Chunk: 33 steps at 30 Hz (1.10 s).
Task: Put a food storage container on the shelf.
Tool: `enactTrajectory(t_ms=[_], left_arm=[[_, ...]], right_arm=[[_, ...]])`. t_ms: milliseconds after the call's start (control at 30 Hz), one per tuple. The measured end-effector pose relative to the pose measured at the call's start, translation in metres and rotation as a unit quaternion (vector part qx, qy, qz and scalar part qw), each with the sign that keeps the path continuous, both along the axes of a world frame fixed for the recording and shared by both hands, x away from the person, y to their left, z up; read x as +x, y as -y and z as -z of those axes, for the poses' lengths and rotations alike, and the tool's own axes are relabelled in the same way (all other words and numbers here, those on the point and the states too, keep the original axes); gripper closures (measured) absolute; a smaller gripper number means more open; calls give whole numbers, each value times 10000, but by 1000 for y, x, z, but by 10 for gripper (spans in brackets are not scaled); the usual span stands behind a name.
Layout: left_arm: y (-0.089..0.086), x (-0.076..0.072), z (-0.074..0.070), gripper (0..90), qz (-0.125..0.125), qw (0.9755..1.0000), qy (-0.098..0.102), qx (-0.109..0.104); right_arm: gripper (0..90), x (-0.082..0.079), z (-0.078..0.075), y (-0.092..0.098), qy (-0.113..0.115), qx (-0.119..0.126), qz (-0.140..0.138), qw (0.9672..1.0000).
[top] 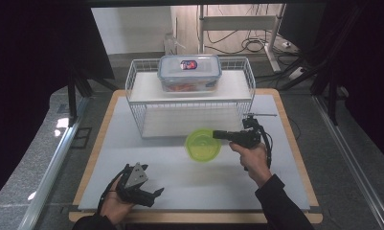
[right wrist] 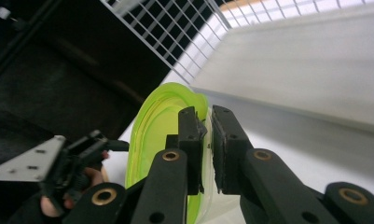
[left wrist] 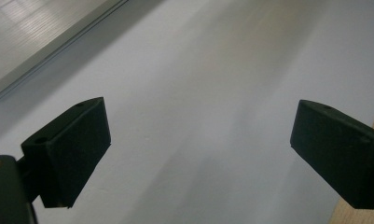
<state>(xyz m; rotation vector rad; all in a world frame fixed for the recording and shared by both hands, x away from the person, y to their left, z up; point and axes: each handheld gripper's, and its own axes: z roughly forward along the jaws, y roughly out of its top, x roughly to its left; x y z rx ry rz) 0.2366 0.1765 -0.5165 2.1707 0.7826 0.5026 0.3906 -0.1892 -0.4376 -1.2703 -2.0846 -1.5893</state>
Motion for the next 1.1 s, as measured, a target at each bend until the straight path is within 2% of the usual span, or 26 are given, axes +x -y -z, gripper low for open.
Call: enactTrajectory(t_ms=[200,333,467,633,733,900,1000,1100], left_arm=[[0,0,0,48,-2,10000,1,-9],[0,0,0,48,-2,10000,-3,-13],[0,0,0,48,8,10000,3,-17],[-1,0,-1,48,10,10000,29,-49],[-1,0,-1,48,14,10000,10,-47],[-2,0,-1,48,25,10000,12,-47],[-2,0,-2,48,29,10000,17,-69],[-2,0,-2,48,37,10000,23,-70]], right_arm=[[836,-1,-19,0,194,205,-1,9996],[836,-1,-35,0,247,374,-19,9990],[837,0,-61,-2,391,513,9,9979],[837,9,-103,-7,640,684,80,9956],[837,18,-128,-11,753,782,134,9940],[837,39,-167,-21,922,754,365,9922],[837,57,-182,-29,957,640,583,9916],[837,80,-188,-40,881,540,818,9913]])
